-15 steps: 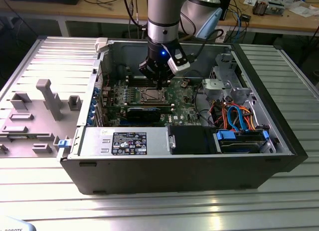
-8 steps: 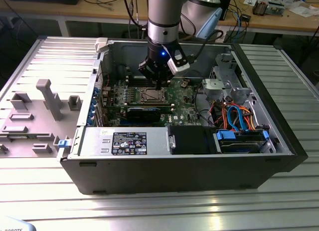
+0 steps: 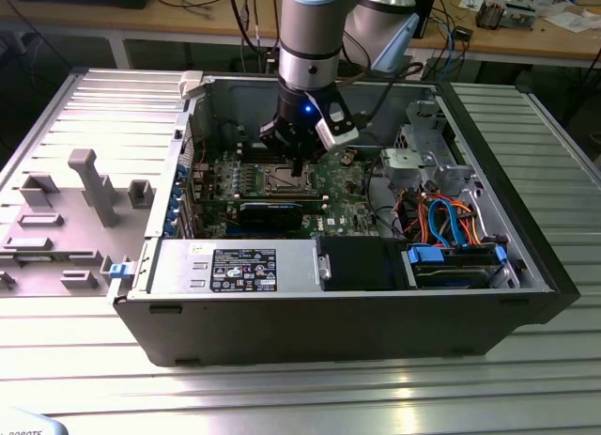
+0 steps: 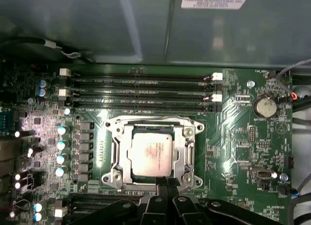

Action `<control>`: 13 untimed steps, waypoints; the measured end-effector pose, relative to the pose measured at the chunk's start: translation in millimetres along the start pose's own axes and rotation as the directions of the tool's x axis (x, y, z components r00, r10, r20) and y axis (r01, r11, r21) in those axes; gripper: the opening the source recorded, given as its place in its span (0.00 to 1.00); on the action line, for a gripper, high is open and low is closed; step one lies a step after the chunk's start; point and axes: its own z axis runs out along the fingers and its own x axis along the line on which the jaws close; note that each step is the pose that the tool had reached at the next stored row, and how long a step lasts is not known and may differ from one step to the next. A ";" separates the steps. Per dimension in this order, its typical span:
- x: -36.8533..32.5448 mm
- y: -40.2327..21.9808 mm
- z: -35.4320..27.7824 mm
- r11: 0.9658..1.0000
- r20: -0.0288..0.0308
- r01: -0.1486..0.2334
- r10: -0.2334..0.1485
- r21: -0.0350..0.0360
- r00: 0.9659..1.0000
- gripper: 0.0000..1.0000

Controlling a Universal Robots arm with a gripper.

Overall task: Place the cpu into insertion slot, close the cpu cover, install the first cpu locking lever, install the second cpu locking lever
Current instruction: 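Install the second cpu locking lever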

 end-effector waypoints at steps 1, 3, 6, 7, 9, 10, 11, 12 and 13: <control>0.0 -3.6 -0.1 1.000 -0.002 -0.001 0.001 0.000 1.000 0.11; -0.1 -6.3 -0.2 1.000 -0.004 -0.002 0.002 0.000 1.000 0.11; 0.1 -10.1 0.0 1.000 -0.007 -0.005 0.005 0.000 1.000 0.11; 0.6 -10.5 0.6 1.000 -0.007 -0.007 0.007 -0.001 1.000 0.11; 3.7 -10.6 2.3 1.000 -0.007 -0.010 0.010 0.000 1.000 0.11; 5.1 -10.6 2.7 1.000 -0.007 -0.010 0.010 -0.001 1.000 0.11; 5.6 -10.7 2.9 1.000 -0.007 -0.010 0.010 -0.001 1.000 0.11; 5.6 -10.6 3.1 1.000 -0.007 -0.010 0.010 0.000 1.000 0.11; 5.6 -10.7 3.1 1.000 -0.007 -0.010 0.010 -0.001 1.000 0.11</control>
